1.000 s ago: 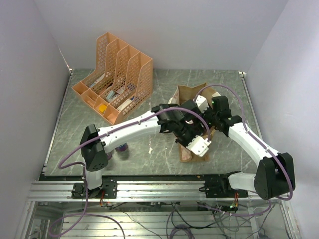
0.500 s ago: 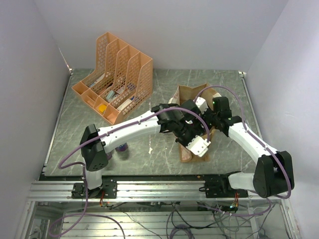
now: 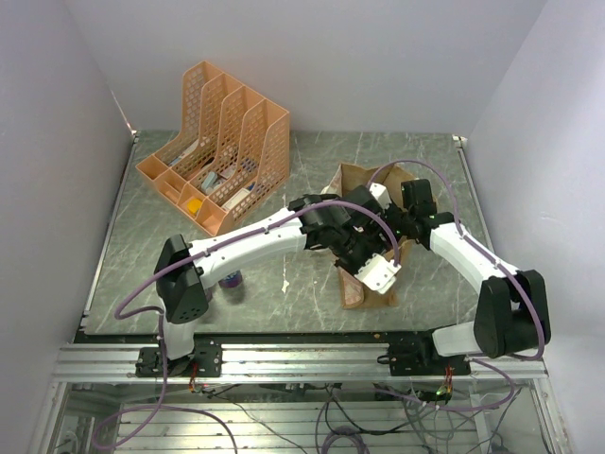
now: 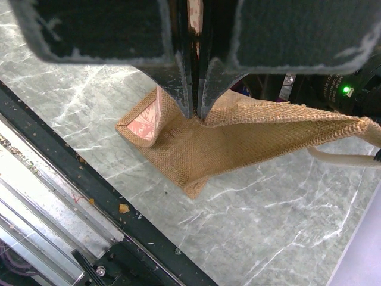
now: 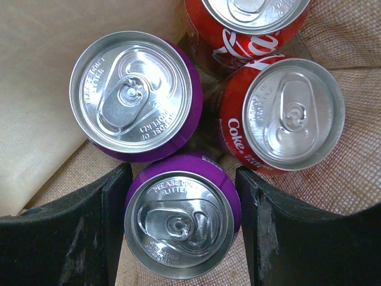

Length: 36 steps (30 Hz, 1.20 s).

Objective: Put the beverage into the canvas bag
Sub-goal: Place the drink in the canvas bag.

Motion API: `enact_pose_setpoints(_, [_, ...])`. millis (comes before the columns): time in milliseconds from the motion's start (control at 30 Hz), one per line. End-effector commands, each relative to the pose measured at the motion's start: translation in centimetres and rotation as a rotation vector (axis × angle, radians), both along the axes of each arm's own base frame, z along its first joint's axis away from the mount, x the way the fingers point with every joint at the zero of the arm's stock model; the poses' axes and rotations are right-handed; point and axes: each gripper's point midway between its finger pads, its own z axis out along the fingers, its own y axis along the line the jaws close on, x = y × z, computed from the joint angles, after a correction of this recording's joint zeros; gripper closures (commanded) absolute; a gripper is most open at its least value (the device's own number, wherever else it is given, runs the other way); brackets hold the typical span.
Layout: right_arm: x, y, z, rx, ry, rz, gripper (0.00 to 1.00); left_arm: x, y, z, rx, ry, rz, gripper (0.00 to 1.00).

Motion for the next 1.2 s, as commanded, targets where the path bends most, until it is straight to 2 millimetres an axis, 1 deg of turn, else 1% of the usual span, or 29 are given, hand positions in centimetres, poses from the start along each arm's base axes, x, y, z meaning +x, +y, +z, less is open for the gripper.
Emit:
enact_pose_setpoints(0, [-1.1, -2.6, -3.3, -0.102, 0.099, -0.010, 0.59, -1.2, 0.4, -2.0, 0.057, 0.072, -0.036, 0.90])
enact_pose_setpoints(233, [-2.1, -2.7, -3.7, -0.111, 0.129, 0.008, 0.51, -1.2, 0.2, -2.1, 0.054, 0.076, -0.036, 0.89])
enact_pose_setpoints(467, [-2.7, -2.7, -2.5, -0.102, 0.121, -0.005, 0.42, -1.2, 0.3, -2.0, 0.052, 0.071, -0.033, 0.88])
enact_pose_setpoints(567, [-2.8, -2.7, -2.3, -0.095, 0.128, -0.013, 0.35, -1.1, 0.4, -2.0, 0.056, 0.065, -0.031, 0.86])
enact_pose_setpoints(733, [-2.6, -2.8, -2.0, -0.100, 0.123, -0.022, 0.29, -1.0, 0.4, -2.1, 0.057, 0.060, -0.030, 0.85])
enact_pose_setpoints(1000, [-2.9, -2.9, -1.9, -0.098, 0.133, -0.027, 0.19, -1.0, 0.5, -2.0, 0.056, 0.053, -0.027, 0.85])
enact_pose_setpoints(1067, [-2.7, -2.7, -1.5, -0.091, 0.128, -0.031, 0.16, -0.9, 0.6, -2.0, 0.057, 0.051, -0.025, 0.85])
enact_pose_setpoints(1167, [-2.3, -2.6, -0.6, -0.079, 0.121, -0.038, 0.13, -0.8, 0.6, -2.0, 0.057, 0.045, -0.024, 0.85])
